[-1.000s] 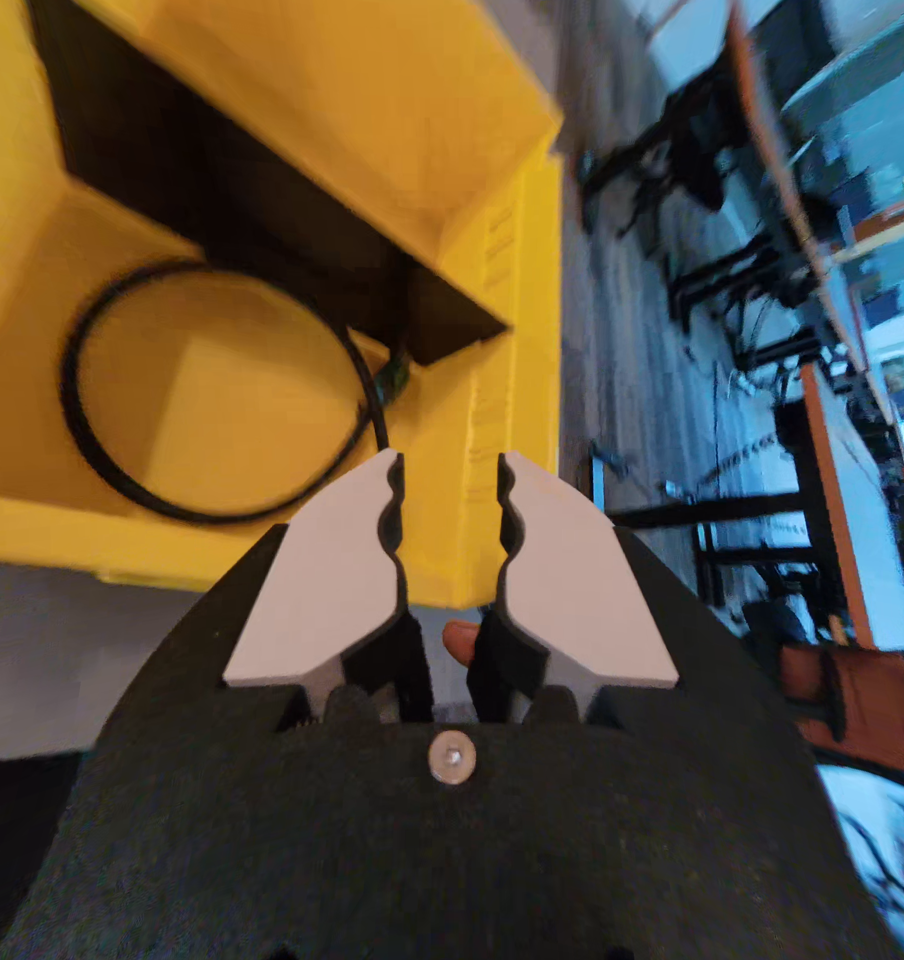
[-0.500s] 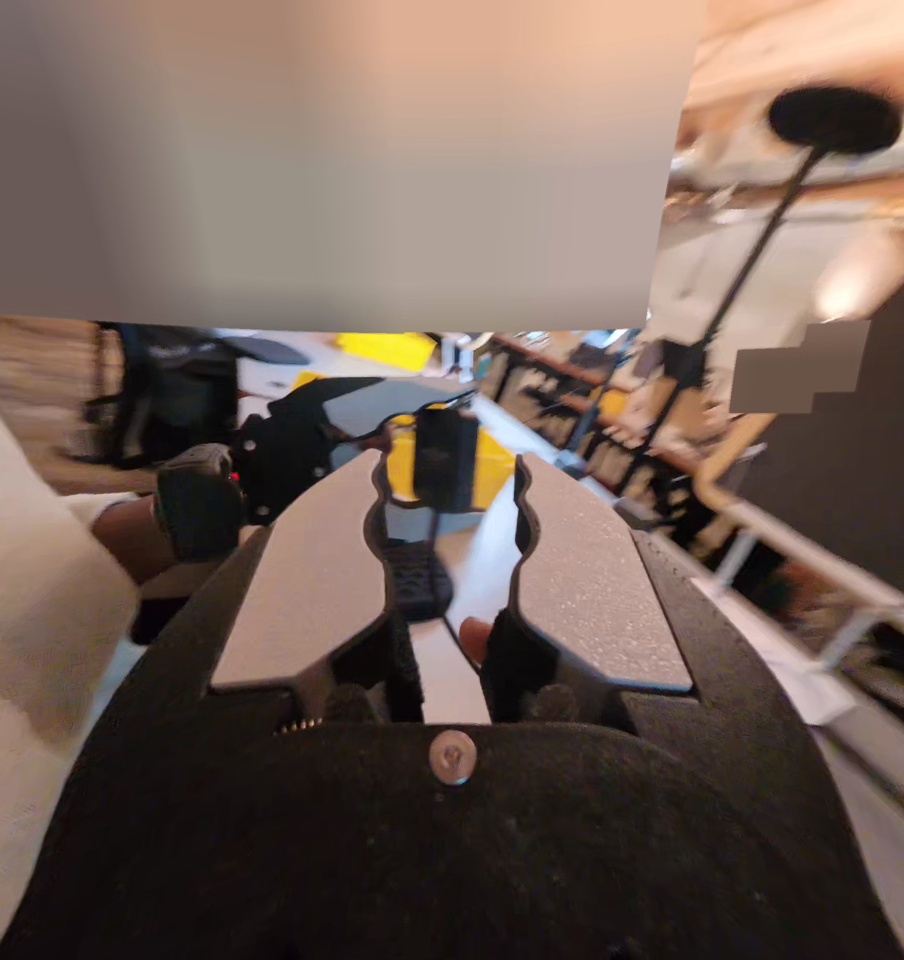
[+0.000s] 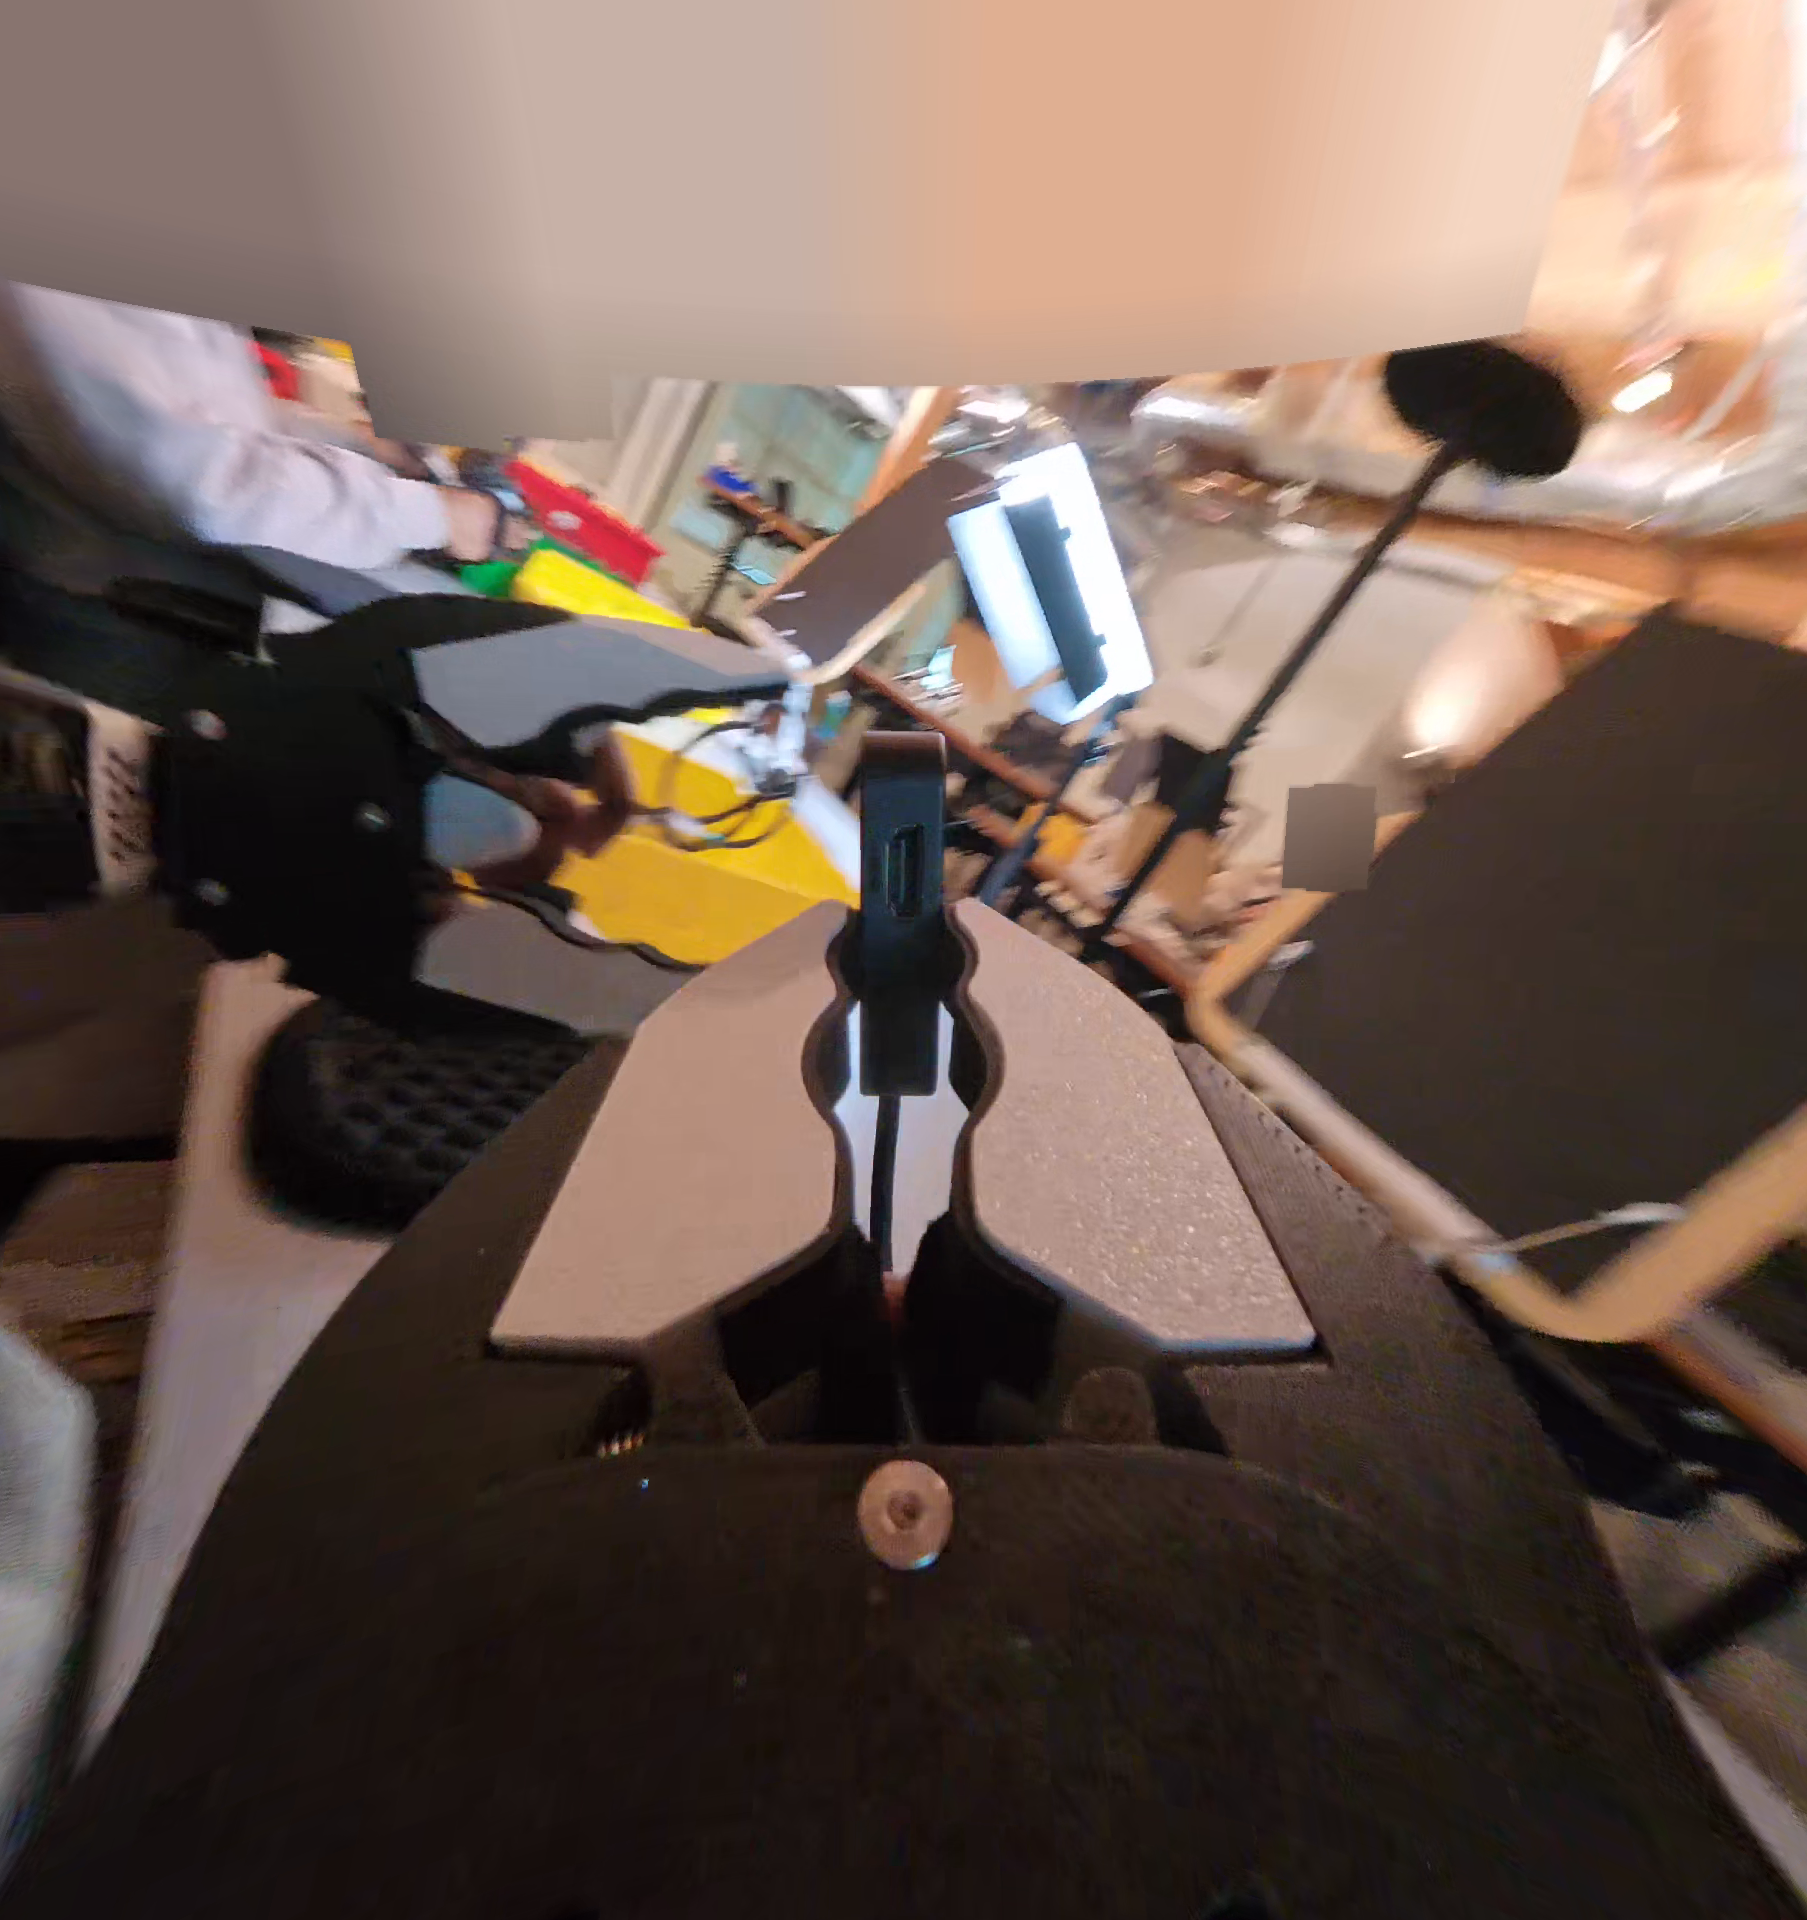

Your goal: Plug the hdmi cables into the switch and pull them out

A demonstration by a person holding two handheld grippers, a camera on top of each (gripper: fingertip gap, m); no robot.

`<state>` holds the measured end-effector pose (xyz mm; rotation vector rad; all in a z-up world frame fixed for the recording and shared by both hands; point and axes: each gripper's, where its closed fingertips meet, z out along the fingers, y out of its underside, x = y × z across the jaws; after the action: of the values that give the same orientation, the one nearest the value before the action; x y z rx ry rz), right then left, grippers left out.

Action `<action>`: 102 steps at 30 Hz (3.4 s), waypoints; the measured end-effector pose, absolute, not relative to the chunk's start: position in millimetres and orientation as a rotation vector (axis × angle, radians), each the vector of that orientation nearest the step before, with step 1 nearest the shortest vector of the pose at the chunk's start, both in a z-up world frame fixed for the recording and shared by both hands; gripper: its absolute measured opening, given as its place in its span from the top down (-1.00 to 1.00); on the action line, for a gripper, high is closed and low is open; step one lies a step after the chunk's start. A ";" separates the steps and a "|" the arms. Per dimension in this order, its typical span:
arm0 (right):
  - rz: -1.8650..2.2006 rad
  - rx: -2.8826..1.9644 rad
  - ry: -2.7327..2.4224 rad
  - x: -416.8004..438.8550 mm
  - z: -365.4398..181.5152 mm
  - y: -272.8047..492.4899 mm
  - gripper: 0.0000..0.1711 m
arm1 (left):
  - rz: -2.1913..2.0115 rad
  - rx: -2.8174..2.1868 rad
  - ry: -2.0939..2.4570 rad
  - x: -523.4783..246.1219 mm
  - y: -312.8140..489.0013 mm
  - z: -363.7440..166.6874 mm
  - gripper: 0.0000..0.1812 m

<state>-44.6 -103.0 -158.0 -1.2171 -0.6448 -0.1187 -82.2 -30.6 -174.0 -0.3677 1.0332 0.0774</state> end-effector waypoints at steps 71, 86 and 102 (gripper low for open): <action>-0.077 -1.264 -0.271 41.8 -246.0 -59.3 0.49 | -0.244 -1.368 0.428 -323.3 159.3 -170.8 0.26; -0.082 -1.245 -0.270 41.7 -244.7 -61.0 0.54 | 0.394 -2.003 0.999 -298.4 250.8 -327.7 0.25; -0.110 -1.257 -0.328 34.2 -247.8 -59.0 0.54 | 0.675 -1.760 0.815 -328.4 257.9 -295.8 0.75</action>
<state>34.2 -59.0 -247.8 -1.2574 -0.3284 -0.1104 -328.4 257.9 -295.8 -1.7601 0.8151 0.6747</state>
